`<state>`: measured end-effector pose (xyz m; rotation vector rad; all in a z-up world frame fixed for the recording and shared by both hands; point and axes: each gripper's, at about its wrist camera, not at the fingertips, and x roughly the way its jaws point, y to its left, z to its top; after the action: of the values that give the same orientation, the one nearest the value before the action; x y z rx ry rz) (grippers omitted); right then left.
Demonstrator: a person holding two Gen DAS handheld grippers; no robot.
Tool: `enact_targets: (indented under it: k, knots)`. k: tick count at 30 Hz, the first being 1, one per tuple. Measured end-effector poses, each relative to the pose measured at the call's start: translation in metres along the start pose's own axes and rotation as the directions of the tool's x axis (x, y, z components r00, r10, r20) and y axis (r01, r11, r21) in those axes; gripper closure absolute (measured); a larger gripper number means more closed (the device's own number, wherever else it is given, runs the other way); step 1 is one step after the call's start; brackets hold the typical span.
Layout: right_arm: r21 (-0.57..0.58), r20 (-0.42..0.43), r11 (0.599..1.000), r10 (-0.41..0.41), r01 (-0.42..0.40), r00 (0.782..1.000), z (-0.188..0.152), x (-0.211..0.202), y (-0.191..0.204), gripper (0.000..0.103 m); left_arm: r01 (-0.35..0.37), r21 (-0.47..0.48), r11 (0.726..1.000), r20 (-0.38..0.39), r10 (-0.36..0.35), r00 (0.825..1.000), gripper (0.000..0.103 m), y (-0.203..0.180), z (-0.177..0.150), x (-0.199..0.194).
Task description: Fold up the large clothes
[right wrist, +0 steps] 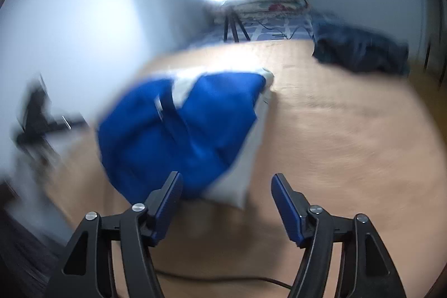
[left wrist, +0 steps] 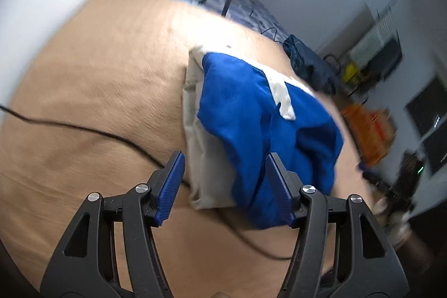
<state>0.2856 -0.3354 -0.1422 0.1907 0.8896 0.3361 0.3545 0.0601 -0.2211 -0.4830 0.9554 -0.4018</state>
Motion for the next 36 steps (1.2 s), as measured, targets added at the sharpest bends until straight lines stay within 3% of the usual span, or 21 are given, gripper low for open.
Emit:
enact_targets:
  k: [3,6,8,9,10,13,14,18,21,24,26,30,31,34,36]
  knots:
    - [0.149,0.008,0.984,0.099,-0.099,0.995,0.008,0.019,-0.017,0.027,0.036,-0.140,0.990,-0.012,-0.038,0.999,0.042,0.015,0.008,0.018]
    - [0.228,0.002,0.966,0.121,-0.118,0.993,0.011,0.046,-0.025,0.035,0.052,-0.215,0.975,-0.023,-0.058,0.998,0.042,0.025,0.011,0.033]
    - [0.286,-0.008,0.946,0.159,-0.150,0.987,0.009,0.063,-0.029,0.052,0.051,-0.239,0.970,-0.045,-0.064,0.997,0.057,0.029,0.010,0.045]
    - [0.314,-0.013,0.936,0.174,-0.161,0.985,0.007,0.071,-0.032,0.058,0.049,-0.242,0.969,-0.060,-0.065,0.996,0.070,0.029,0.009,0.050]
    - [0.334,-0.014,0.927,0.184,-0.169,0.983,0.006,0.075,-0.033,0.071,0.044,-0.239,0.970,-0.069,-0.062,0.996,0.081,0.027,0.007,0.054]
    - [0.361,-0.006,0.912,0.212,-0.196,0.977,0.007,0.081,-0.032,0.102,0.007,-0.166,0.986,-0.059,-0.017,0.998,0.096,0.015,0.007,0.053]
    - [0.355,-0.004,0.913,0.219,-0.203,0.976,0.009,0.079,-0.029,0.103,0.006,-0.150,0.989,-0.054,-0.014,0.998,0.097,0.011,0.007,0.051]
    - [0.376,0.012,0.890,0.276,-0.260,0.961,0.016,0.062,-0.023,0.103,0.024,-0.145,0.989,-0.040,-0.030,0.999,0.100,0.006,0.003,0.036]
    - [0.419,0.034,0.858,0.312,-0.297,0.950,0.009,0.051,-0.026,0.103,-0.038,-0.098,0.994,-0.053,0.032,0.998,0.100,0.007,-0.010,0.037]
    - [0.427,-0.070,0.887,0.228,-0.177,0.971,-0.013,0.073,-0.031,0.103,-0.077,-0.097,0.992,-0.085,0.069,0.994,0.100,0.014,-0.020,0.052]
    - [0.440,-0.083,0.885,0.210,-0.153,0.974,-0.024,0.084,-0.037,0.103,-0.101,-0.058,0.993,-0.083,0.096,0.992,0.100,0.010,-0.023,0.055]
    - [0.311,-0.128,0.948,0.116,-0.071,0.985,-0.014,0.083,-0.017,0.103,-0.140,0.002,0.990,-0.085,0.140,0.987,0.098,-0.001,-0.022,0.049]
    - [0.280,-0.144,0.959,0.096,-0.053,0.985,-0.009,0.080,-0.013,0.100,-0.151,0.028,0.988,-0.083,0.153,0.985,0.096,-0.005,-0.019,0.047]
    - [0.230,-0.162,0.973,0.049,-0.010,0.986,0.004,0.062,-0.009,0.062,-0.204,0.141,0.969,-0.033,0.210,0.977,0.090,-0.022,-0.013,0.026]
    - [0.182,-0.130,0.983,-0.003,0.026,0.991,0.014,0.040,-0.008,0.061,-0.219,0.186,0.958,0.033,0.217,0.976,0.088,-0.034,-0.004,0.007]
